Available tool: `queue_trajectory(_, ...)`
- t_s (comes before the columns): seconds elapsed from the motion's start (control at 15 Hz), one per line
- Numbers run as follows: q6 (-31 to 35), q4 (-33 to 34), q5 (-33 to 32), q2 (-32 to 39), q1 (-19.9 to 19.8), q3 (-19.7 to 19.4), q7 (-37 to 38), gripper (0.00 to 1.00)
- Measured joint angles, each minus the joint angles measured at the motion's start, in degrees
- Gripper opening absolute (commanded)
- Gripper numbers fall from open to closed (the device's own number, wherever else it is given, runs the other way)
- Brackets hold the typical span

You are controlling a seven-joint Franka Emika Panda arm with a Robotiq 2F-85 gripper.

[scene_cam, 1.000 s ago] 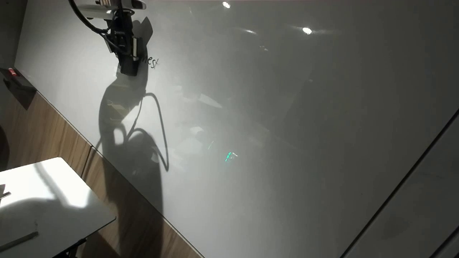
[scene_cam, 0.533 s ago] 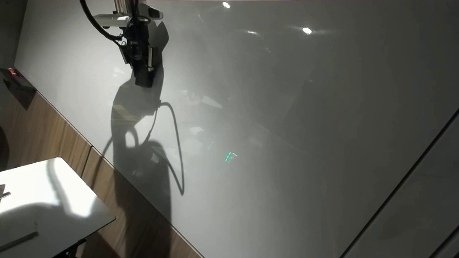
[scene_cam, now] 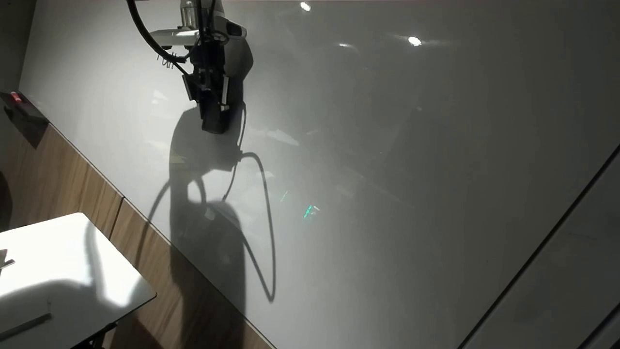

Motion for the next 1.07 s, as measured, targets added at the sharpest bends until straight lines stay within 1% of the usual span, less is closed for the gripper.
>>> queue_trajectory(0.13,-0.3,-0.9,3.3,-1.4,-0.3,-0.2,-1.9,0.31)
queue_trajectory(0.33,-0.7,-4.5,7.8,-6.1,0.3,0.2,-3.7,0.31)
queue_trajectory(0.6,-0.8,-6.8,9.7,-10.9,0.4,0.2,-5.5,0.31)
queue_trajectory(0.87,-0.5,-6.8,9.9,-10.7,0.5,0.6,-5.8,0.31)
queue_trajectory(1.07,-0.4,-6.8,10.1,-9.3,1.3,2.7,-5.0,0.31)
